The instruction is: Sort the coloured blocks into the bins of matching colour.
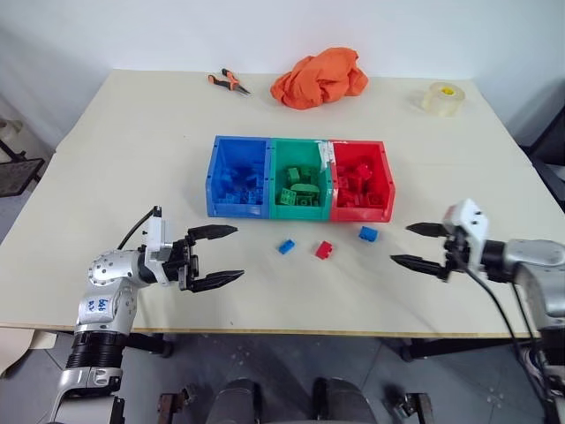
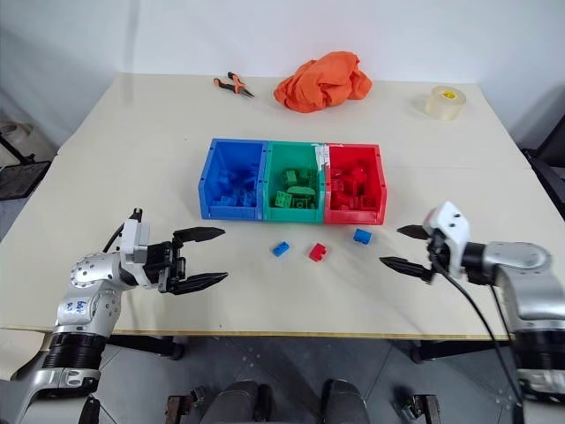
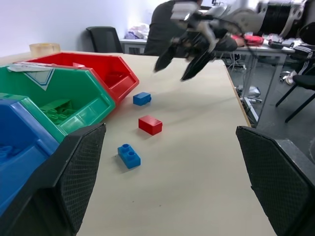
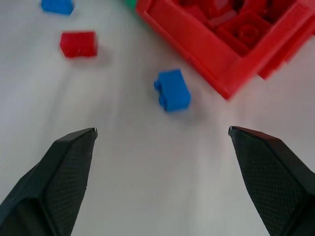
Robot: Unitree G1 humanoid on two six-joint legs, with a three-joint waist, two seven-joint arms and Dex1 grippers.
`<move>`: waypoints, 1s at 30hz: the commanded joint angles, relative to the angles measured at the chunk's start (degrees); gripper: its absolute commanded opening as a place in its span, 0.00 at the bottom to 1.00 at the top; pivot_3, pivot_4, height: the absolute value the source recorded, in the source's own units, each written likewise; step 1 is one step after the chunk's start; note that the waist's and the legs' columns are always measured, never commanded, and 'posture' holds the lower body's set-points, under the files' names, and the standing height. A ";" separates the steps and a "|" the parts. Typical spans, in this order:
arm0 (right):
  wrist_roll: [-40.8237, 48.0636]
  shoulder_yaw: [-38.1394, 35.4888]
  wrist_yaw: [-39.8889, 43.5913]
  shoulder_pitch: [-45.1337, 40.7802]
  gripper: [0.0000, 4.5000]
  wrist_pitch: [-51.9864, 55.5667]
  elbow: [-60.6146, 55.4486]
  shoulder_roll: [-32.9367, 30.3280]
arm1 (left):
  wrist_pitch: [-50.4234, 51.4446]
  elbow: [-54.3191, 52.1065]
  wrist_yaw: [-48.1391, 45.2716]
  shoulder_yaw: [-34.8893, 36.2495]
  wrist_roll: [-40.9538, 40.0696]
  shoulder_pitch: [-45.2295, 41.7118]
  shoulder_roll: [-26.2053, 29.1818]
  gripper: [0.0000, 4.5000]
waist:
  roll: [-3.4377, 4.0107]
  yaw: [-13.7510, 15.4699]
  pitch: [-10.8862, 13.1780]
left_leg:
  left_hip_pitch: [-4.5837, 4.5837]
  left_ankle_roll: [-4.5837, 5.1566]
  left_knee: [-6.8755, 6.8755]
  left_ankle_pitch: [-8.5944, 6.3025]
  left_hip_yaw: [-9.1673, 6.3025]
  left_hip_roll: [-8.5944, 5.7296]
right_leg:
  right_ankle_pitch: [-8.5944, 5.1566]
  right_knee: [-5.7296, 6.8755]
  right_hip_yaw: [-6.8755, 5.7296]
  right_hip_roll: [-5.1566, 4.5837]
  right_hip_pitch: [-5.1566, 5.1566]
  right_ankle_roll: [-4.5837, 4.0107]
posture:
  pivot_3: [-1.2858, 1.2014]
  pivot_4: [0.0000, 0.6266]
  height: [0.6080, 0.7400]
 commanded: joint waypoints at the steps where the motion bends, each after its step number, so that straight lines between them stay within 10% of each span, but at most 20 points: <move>1: -1.73 1.72 -2.14 -3.13 0.99 -1.79 4.41 2.48 | 0.21 -3.03 0.38 0.58 -0.43 0.45 0.71 1.00 | 0.01 0.04 0.01 | -0.02 0.00 0.00 0.00 -0.05 -0.02 | 0.00 0.01 0.00 0.00 0.00 0.00 | 0.52 0.24 1.00; 15: -4.14 4.68 -3.46 -8.85 0.99 -5.30 13.86 9.43 | 1.57 -6.72 2.75 1.48 -0.98 3.15 1.46 1.00 | 0.03 -0.31 0.01 | 0.01 0.00 0.00 0.00 -0.04 0.02 | 0.00 0.05 0.00 0.04 0.00 0.01 | 0.52 0.24 1.00; 26: -4.02 4.80 -3.44 -6.19 0.19 -5.32 10.45 10.11 | 1.95 -8.37 3.92 1.81 -1.32 4.83 1.48 1.00 | 0.03 -0.29 0.01 | 0.02 0.00 -0.01 0.00 -0.05 0.04 | 0.00 0.07 0.05 0.04 0.00 0.01 | 0.52 0.24 1.00; 30: -2.58 3.61 -2.58 -3.42 0.19 -3.68 3.90 8.20 | 1.95 -8.38 4.06 2.01 -1.29 4.97 1.15 1.00 | 0.03 -0.16 0.01 | 0.00 0.00 -0.01 0.00 -0.08 0.02 | 0.00 0.07 0.05 0.02 0.00 0.01 | 0.52 0.24 1.00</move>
